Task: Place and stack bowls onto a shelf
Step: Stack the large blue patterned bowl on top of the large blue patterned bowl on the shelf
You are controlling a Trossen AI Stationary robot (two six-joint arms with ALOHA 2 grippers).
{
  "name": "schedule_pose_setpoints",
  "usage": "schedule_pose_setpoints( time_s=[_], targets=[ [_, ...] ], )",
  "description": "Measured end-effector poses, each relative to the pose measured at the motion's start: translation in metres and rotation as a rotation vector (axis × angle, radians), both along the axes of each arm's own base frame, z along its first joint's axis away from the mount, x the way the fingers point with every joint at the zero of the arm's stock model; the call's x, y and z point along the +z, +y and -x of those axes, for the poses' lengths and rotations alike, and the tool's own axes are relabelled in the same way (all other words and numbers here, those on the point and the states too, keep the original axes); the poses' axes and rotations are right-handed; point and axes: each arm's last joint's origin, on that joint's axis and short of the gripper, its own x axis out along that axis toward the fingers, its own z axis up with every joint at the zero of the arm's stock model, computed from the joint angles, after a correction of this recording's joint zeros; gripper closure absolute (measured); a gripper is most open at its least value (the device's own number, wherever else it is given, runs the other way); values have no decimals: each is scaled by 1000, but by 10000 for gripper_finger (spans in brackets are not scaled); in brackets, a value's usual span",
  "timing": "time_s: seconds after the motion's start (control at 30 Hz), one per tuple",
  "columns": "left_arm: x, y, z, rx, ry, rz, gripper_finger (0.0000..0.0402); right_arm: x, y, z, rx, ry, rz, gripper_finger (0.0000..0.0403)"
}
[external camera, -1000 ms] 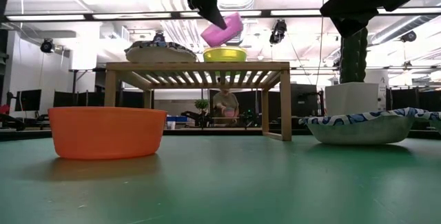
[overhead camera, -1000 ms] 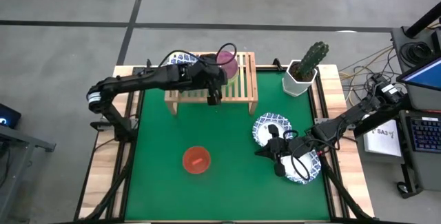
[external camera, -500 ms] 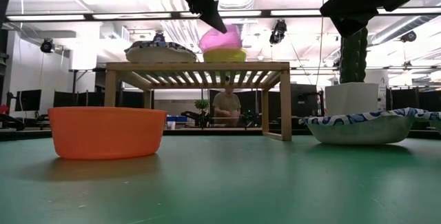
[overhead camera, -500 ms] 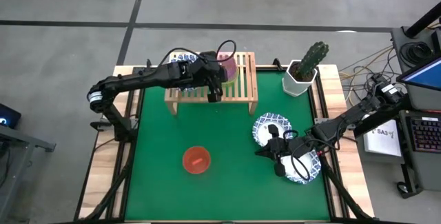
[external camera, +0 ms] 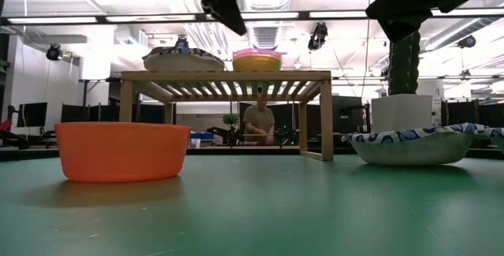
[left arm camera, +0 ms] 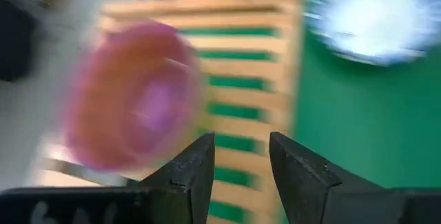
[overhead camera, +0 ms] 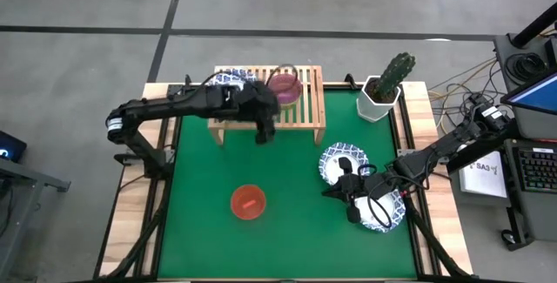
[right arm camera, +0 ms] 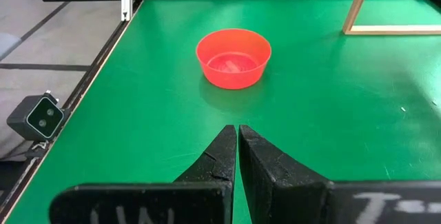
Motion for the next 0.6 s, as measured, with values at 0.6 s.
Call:
schedule_pose_setpoints(
  time_s=[0.6],
  targets=[
    [-78,-192,62,-42,358,250,278,0,0,0,1,-2,1,394]
  ],
)
